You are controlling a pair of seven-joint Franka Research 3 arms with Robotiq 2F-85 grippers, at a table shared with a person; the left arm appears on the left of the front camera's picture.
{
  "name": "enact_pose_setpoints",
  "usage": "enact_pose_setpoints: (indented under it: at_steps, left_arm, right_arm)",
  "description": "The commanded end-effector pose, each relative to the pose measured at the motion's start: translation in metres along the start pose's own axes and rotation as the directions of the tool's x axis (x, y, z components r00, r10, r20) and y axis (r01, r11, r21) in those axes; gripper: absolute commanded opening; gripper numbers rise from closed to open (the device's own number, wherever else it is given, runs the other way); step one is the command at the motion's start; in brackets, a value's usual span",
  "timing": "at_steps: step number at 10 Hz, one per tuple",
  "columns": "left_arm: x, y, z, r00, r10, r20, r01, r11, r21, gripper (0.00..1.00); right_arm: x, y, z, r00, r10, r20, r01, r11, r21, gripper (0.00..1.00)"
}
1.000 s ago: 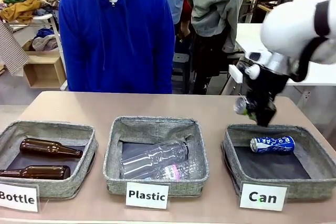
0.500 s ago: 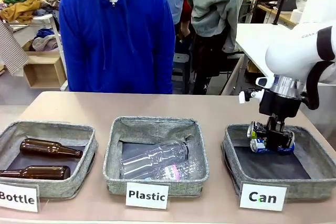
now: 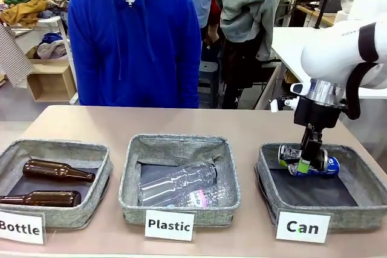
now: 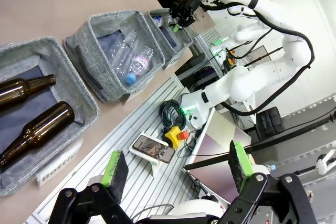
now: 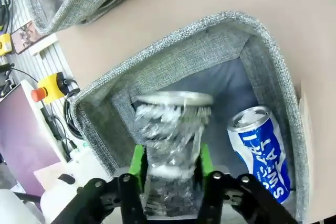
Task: Sort the can waste into the basket.
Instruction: Pick up the can waste from the table and place it in the right Fabric basket.
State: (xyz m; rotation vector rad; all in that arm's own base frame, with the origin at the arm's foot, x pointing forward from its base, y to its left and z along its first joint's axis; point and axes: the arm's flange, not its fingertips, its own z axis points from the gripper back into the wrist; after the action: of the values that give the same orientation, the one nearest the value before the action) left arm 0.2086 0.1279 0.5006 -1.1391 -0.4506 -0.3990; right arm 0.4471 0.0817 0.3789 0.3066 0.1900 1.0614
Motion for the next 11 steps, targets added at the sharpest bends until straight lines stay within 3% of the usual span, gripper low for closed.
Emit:
enact_pose_setpoints:
  at_steps: [1,2,4,5,6,7,8,9,11]
  left_arm:
    - [0.001,-0.003,-0.003,1.000,0.009,0.012,-0.009,1.000,-0.016,1.00]
    - [0.001,-0.003,-0.003,1.000,0.009,0.012,-0.009,1.000,-0.016,1.00]
    - [0.001,-0.003,-0.003,1.000,0.009,0.012,-0.009,1.000,-0.016,1.00]
    - [0.001,-0.003,-0.003,1.000,0.009,0.012,-0.009,1.000,-0.016,1.00]
    - [0.001,-0.003,-0.003,1.000,0.009,0.012,-0.009,1.000,-0.016,1.00]
    - [0.001,-0.003,-0.003,1.000,0.009,0.012,-0.009,1.000,-0.016,1.00]
    - [0.001,-0.003,-0.003,1.000,0.009,0.012,-0.009,1.000,-0.016,1.00]
    - [0.001,-0.003,-0.003,1.000,0.009,0.012,-0.009,1.000,-0.016,1.00]
    - [0.001,-0.003,-0.003,1.000,0.009,0.012,-0.009,1.000,-0.016,1.00]
  right_arm:
    - [0.003,-0.004,0.004,0.999,-0.039,-0.010,0.039,0.999,0.021,0.92]
    - [0.002,-0.008,0.003,0.998,-0.056,-0.002,0.056,0.998,0.029,1.00]
    - [0.000,-0.012,0.004,0.995,-0.086,0.054,0.083,0.996,0.042,1.00]
    - [0.000,-0.015,0.010,0.968,-0.146,0.205,0.141,0.989,0.040,1.00]
    - [-0.001,-0.021,0.028,0.789,-0.224,0.572,0.273,0.962,0.001,1.00]
    - [-0.016,-0.027,0.044,0.551,-0.183,0.814,0.183,0.978,0.096,1.00]
    - [-0.032,-0.033,0.054,0.351,-0.147,0.925,-0.001,0.988,0.158,1.00]
    - [-0.041,-0.043,0.058,0.198,-0.227,0.954,-0.065,0.968,0.243,1.00]
    - [-0.049,-0.050,0.057,0.122,-0.237,0.964,-0.138,0.958,0.253,1.00]
